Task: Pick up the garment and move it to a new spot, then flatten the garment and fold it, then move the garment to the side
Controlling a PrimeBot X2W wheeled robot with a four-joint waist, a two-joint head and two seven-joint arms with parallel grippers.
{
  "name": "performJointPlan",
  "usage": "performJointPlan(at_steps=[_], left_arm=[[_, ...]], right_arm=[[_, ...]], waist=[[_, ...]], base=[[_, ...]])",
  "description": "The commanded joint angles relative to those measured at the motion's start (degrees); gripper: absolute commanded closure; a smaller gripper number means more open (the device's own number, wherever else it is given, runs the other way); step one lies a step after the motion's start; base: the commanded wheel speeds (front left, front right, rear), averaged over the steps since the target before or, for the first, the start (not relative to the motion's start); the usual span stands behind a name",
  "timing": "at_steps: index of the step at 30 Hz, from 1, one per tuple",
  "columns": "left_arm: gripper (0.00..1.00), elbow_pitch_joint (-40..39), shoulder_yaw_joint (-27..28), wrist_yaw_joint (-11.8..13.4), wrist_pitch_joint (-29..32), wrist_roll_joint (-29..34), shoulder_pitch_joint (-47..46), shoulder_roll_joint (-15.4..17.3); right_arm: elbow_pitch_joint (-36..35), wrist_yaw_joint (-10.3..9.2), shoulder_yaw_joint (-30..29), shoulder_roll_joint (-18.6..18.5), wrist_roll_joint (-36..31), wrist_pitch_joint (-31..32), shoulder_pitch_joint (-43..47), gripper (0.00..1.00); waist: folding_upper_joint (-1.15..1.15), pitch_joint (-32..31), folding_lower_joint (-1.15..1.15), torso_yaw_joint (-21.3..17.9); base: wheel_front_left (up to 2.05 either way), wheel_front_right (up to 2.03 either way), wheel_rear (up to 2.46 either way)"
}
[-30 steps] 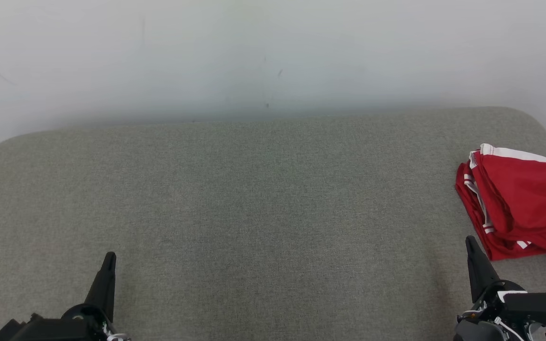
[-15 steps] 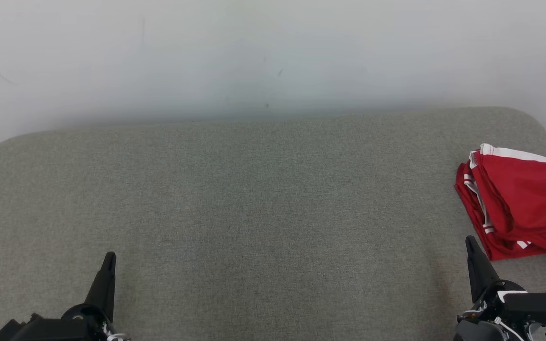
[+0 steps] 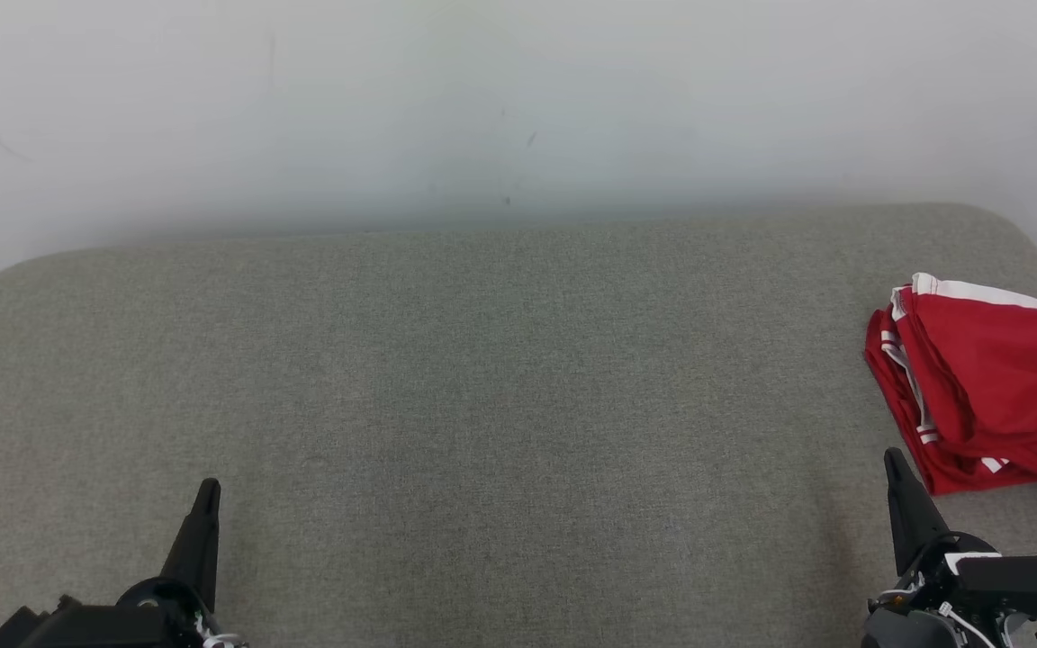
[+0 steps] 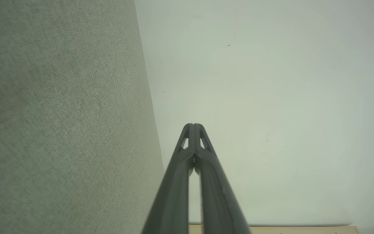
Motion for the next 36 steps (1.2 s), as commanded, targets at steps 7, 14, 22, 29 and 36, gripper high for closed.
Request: performJointPlan(at_steps=[7,14,22,29,36], left_arm=[[1.00,-0.15,0.19,-0.18,0.24,-0.22,-0.24,0.32],[1.00,-0.15,0.18,-0.18,0.24,-0.22,-0.24,0.32],[1.00,-0.15,0.18,-0.18,0.24,-0.22,-0.24,0.32],[1.00,-0.15,0.18,-0.18,0.24,-0.22,-0.24,0.32],[1.00,-0.15,0.18,-0.18,0.24,-0.22,-0.24,0.32]], right_arm=[[-0.12,-0.12,-0.08,0.11,0.09,0.16,-0.22,1.00],[-0.12,-0.12,-0.07,0.11,0.10,0.15,-0.22,1.00],[-0.12,-0.12,-0.07,0.11,0.10,0.15,-0.22,1.00],[-0.12,-0.12,-0.07,0.11,0.09,0.15,-0.21,1.00],[-0.12,-0.12,-0.06,0.10,0.08,0.15,-0.21,1.00]], waist=[[0.00,0.00,0.00,0.00],[0.00,0.00,0.00,0.00],[0.00,0.00,0.00,0.00],[0.00,0.00,0.00,0.00],[0.00,0.00,0.00,0.00]], base=[[0.00,0.00,0.00],[0.00,0.00,0.00],[0.00,0.00,0.00],[0.00,0.00,0.00],[0.00,0.00,0.00]])
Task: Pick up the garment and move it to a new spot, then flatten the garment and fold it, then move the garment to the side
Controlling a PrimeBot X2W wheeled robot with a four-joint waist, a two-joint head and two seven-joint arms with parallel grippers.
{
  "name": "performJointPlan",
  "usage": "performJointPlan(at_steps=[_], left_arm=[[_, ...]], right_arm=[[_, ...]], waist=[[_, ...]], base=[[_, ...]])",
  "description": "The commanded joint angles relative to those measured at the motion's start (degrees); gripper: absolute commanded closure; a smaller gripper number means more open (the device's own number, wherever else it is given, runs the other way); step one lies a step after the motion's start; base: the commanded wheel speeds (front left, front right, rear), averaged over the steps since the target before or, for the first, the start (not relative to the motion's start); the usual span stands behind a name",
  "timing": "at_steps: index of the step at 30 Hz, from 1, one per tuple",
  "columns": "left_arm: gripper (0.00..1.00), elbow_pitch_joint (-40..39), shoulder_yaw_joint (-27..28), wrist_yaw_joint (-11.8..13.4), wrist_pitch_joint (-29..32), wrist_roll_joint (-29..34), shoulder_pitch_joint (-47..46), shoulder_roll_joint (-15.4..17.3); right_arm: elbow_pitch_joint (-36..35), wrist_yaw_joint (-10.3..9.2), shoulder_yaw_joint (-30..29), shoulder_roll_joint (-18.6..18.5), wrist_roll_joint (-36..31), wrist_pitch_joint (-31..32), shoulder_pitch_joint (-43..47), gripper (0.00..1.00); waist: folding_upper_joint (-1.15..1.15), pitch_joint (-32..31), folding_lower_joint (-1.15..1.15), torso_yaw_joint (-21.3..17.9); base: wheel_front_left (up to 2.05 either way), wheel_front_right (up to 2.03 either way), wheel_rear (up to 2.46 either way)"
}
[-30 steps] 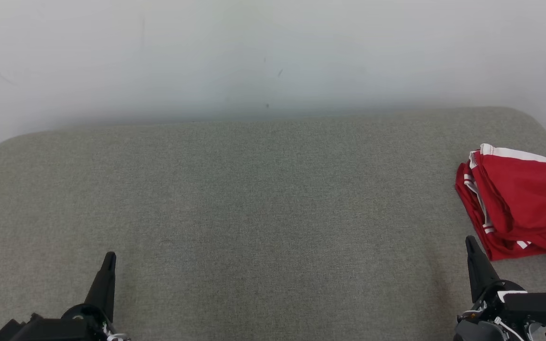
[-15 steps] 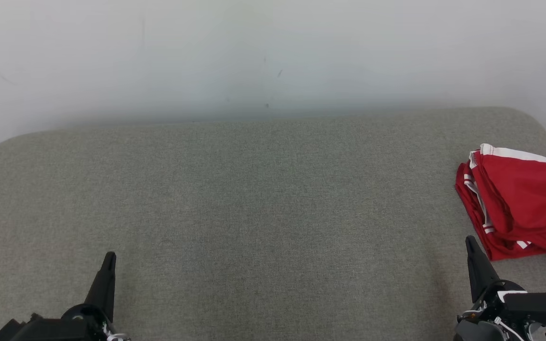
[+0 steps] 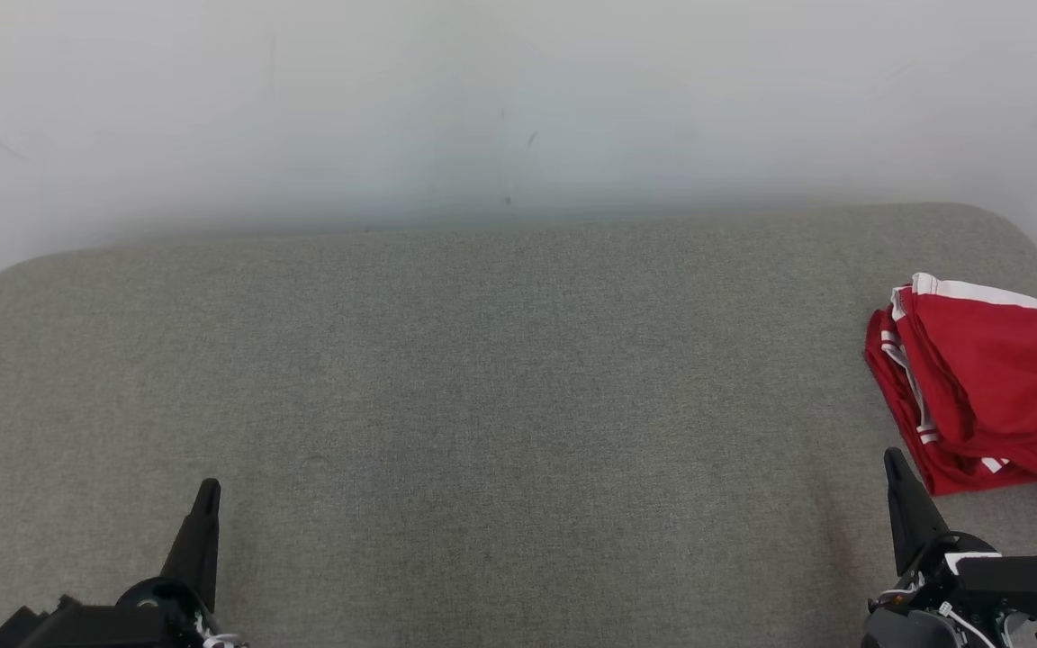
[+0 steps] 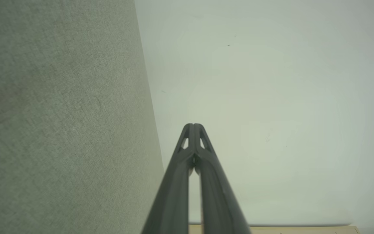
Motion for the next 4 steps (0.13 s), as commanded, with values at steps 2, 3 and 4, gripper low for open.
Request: performJointPlan(at_steps=[2,3,4], left_arm=[[1.00,-0.15,0.18,-0.18,0.24,-0.22,-0.24,0.32],[1.00,-0.15,0.18,-0.18,0.24,-0.22,-0.24,0.32],[1.00,-0.16,0.18,-0.17,0.24,-0.22,-0.24,0.32]], right_arm=[[-0.12,-0.12,-0.06,0.09,0.04,0.15,-0.21,1.00],[-0.12,-0.12,-0.06,0.09,0.04,0.15,-0.21,1.00],[-0.12,-0.12,-0.06,0.09,0.04,0.15,-0.21,1.00]], waist=[[0.00,0.00,0.00,0.00],[0.00,0.00,0.00,0.00],[0.00,0.00,0.00,0.00]], base=[[0.00,0.00,0.00],[0.00,0.00,0.00],[0.00,0.00,0.00]])
